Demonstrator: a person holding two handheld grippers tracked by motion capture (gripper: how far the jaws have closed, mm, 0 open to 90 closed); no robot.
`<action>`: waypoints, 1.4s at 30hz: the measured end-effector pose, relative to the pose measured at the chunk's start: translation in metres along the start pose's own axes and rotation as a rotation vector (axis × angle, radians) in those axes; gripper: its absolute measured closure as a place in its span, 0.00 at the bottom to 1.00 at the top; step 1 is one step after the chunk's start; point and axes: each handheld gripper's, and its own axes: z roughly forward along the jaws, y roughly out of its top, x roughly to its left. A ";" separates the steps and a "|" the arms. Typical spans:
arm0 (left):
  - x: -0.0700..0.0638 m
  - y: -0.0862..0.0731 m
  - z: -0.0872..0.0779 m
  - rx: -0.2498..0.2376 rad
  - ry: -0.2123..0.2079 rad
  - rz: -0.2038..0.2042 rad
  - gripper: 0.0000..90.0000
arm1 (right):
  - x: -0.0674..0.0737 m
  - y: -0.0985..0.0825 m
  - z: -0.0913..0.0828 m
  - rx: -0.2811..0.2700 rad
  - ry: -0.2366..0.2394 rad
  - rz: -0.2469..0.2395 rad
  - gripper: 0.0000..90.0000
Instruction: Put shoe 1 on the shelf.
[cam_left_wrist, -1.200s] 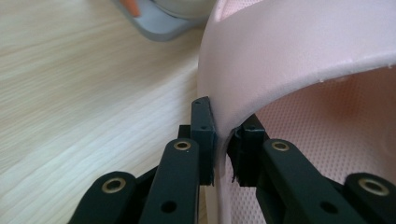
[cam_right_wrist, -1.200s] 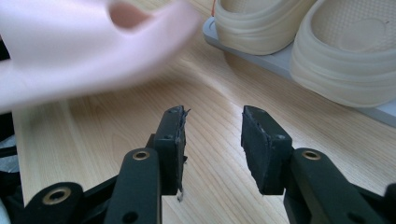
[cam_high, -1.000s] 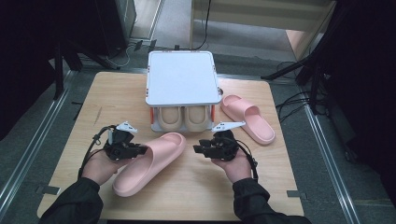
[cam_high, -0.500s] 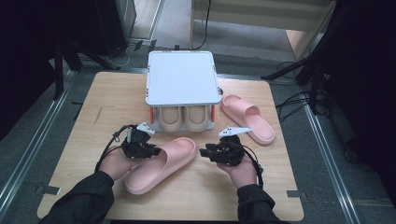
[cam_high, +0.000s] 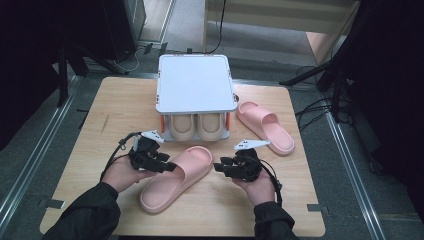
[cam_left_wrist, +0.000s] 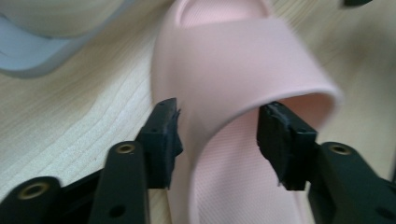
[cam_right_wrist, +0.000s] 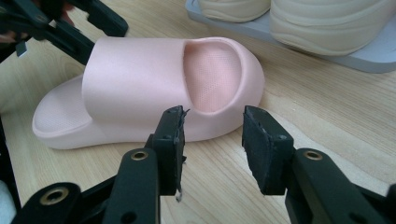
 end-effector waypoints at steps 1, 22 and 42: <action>0.000 -0.002 -0.004 -0.007 0.007 0.010 0.51 | 0.000 0.000 0.000 -0.003 0.002 -0.001 0.67; 0.029 -0.020 0.010 0.097 -0.017 -0.079 0.85 | 0.026 -0.008 0.043 0.104 0.078 -0.042 0.89; 0.001 -0.032 0.012 0.116 -0.027 -0.052 0.84 | 0.013 0.009 0.051 0.115 0.035 -0.033 0.88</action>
